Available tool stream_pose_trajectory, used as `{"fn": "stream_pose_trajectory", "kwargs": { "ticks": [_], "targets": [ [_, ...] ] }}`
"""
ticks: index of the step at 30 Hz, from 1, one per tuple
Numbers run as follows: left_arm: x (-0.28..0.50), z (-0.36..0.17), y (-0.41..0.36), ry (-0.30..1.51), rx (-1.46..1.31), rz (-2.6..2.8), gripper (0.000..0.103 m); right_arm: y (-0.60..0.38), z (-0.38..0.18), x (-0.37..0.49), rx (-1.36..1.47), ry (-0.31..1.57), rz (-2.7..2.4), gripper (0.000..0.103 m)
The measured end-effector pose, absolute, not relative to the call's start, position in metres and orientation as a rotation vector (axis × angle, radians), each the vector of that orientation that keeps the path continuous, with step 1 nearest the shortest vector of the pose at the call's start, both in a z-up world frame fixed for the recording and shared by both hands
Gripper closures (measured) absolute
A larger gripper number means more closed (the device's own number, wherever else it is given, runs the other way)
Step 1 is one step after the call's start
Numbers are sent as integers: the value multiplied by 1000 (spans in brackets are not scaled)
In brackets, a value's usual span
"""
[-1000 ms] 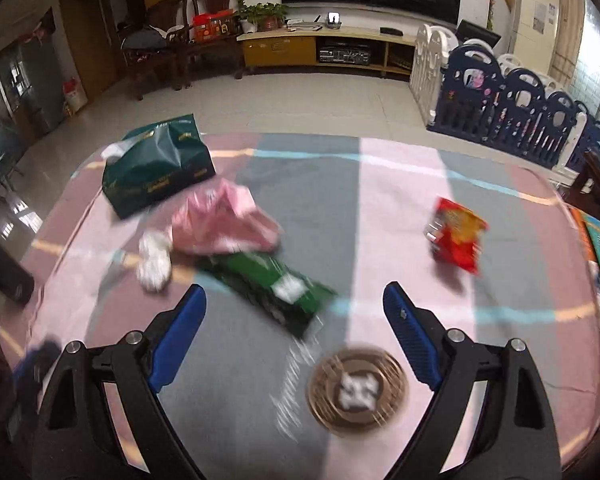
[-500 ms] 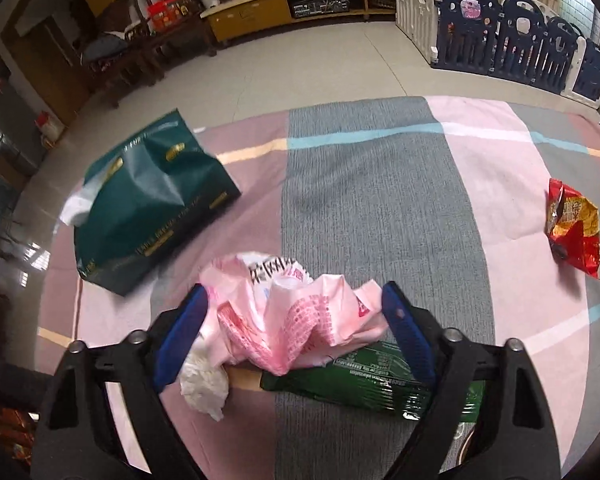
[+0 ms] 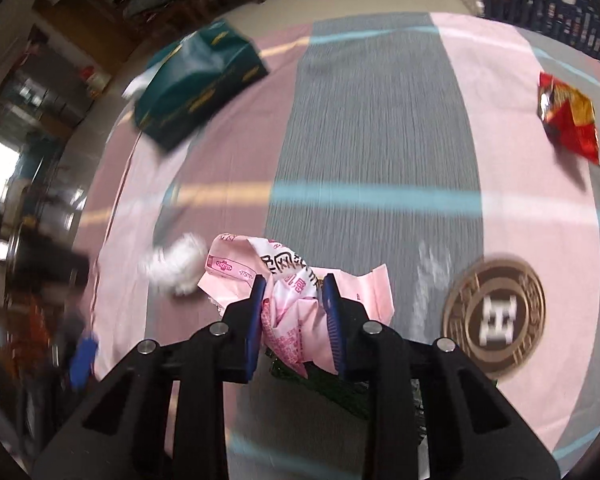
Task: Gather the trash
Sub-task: 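Hold the pink bag in the right tool while the left tool approaches the white tissue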
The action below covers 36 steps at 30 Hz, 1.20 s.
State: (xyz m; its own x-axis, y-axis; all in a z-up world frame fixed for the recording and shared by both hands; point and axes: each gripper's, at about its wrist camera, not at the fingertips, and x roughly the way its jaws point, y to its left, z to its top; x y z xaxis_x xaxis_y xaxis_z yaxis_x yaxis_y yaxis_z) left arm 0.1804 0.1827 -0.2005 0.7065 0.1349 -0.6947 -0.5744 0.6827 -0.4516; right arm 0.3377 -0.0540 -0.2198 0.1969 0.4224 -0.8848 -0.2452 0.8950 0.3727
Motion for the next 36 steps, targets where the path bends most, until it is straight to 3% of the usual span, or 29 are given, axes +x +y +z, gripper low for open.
{"fn": "stream_pose_trajectory", "kwargs": {
  "ticks": [9, 21, 23, 36],
  "targets": [
    [200, -202, 164, 753, -580, 420, 20, -176, -146, 249, 346, 1052, 456, 73],
    [222, -199, 22, 831, -98, -198, 13, -281, -186, 184, 578, 1088, 253, 73],
    [222, -201, 19, 848, -115, -257, 9, -286, -189, 177, 589, 1089, 250, 73],
    [228, -229, -8, 1025, -87, -381, 9, -283, -197, 167, 587, 1094, 247, 73]
  ]
}}
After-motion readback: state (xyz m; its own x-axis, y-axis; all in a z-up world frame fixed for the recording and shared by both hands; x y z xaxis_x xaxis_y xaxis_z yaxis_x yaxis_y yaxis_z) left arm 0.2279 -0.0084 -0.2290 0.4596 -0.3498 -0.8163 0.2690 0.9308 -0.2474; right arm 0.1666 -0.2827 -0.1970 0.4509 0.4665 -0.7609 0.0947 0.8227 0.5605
